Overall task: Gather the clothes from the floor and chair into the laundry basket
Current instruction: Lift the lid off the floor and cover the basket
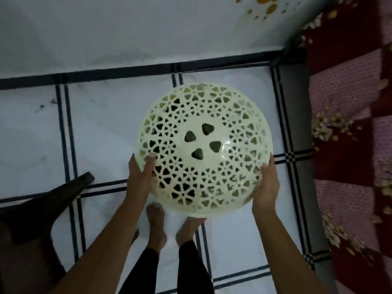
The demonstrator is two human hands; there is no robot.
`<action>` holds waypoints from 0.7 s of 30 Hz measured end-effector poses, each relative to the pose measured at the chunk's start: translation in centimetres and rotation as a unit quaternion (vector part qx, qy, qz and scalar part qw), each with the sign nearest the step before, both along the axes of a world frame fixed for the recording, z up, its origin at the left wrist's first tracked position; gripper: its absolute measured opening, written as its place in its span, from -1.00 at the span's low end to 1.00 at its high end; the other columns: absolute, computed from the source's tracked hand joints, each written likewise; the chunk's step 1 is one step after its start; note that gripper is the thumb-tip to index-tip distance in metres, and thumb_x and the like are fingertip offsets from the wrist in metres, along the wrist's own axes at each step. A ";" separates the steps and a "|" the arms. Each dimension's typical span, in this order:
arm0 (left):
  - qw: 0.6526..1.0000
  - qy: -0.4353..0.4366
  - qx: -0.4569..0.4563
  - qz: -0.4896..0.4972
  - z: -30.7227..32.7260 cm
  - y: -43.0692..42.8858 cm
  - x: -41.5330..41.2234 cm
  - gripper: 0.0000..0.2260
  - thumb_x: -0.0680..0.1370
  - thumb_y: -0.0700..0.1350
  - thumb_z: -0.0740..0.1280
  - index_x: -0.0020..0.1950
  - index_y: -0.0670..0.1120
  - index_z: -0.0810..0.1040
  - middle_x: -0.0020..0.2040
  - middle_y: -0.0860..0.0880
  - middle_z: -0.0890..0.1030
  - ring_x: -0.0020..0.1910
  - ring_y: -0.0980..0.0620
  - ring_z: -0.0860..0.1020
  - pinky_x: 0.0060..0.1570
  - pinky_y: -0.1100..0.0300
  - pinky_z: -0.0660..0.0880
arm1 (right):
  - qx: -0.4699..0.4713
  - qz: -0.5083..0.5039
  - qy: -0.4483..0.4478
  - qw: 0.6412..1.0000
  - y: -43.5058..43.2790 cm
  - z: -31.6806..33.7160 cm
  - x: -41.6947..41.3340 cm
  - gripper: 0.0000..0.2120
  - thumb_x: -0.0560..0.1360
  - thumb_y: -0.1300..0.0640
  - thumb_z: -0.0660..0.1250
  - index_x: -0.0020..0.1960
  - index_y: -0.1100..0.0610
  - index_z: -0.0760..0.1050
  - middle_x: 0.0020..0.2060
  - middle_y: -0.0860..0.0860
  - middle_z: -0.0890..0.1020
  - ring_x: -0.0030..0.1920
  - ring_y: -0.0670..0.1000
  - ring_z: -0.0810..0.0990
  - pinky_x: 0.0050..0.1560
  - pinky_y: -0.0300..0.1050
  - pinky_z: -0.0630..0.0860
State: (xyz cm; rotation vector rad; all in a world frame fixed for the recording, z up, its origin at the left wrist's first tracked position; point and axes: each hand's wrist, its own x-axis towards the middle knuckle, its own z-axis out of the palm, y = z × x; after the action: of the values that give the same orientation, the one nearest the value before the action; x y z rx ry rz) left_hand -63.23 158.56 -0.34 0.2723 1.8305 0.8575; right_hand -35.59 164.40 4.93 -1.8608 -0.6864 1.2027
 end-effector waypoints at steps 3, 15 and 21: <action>1.000 0.001 0.022 0.019 0.5 0.3 1.8 -0.18 0.21 0.25 0.56 0.38 0.09 0.31 0.25 0.06 0.57 0.18 0.02 0.60 0.06 -0.06 0.62 | -0.098 0.022 -0.123 0.987 0.1 -2.1 2.5 -0.74 0.43 -0.31 0.30 0.11 -0.53 0.44 0.45 0.06 0.34 0.40 0.06 0.37 0.44 0.19 0.30; 0.994 -0.032 -0.107 -0.008 1.8 1.9 5.2 0.01 0.35 0.21 0.50 0.56 0.18 -0.15 0.53 -0.02 0.31 0.42 -0.17 0.39 0.29 -0.23 0.42 | 0.070 0.331 -0.378 0.862 -9.8 -2.6 -3.4 -0.25 0.51 -0.24 0.27 0.57 0.05 0.12 0.56 0.16 0.15 0.58 0.11 0.09 0.49 0.11 0.17; 0.988 -0.008 -0.152 -0.029 1.4 7.1 12.4 0.17 0.21 0.48 0.37 0.56 0.07 -0.22 0.53 -0.16 0.27 0.42 -0.23 0.36 0.37 -0.24 0.35 | 0.100 0.419 -0.546 0.718 -6.5 -8.4 1.6 -0.06 0.44 -0.09 0.42 0.59 -0.07 -0.12 0.58 0.22 -0.11 0.59 0.19 -0.16 0.51 0.29 0.11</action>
State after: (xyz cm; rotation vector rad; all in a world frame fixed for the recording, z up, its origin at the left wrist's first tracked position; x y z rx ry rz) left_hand -50.79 165.65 1.05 0.1229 1.8990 0.5290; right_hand -34.02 157.90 -3.49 -1.9766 -2.3951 0.2493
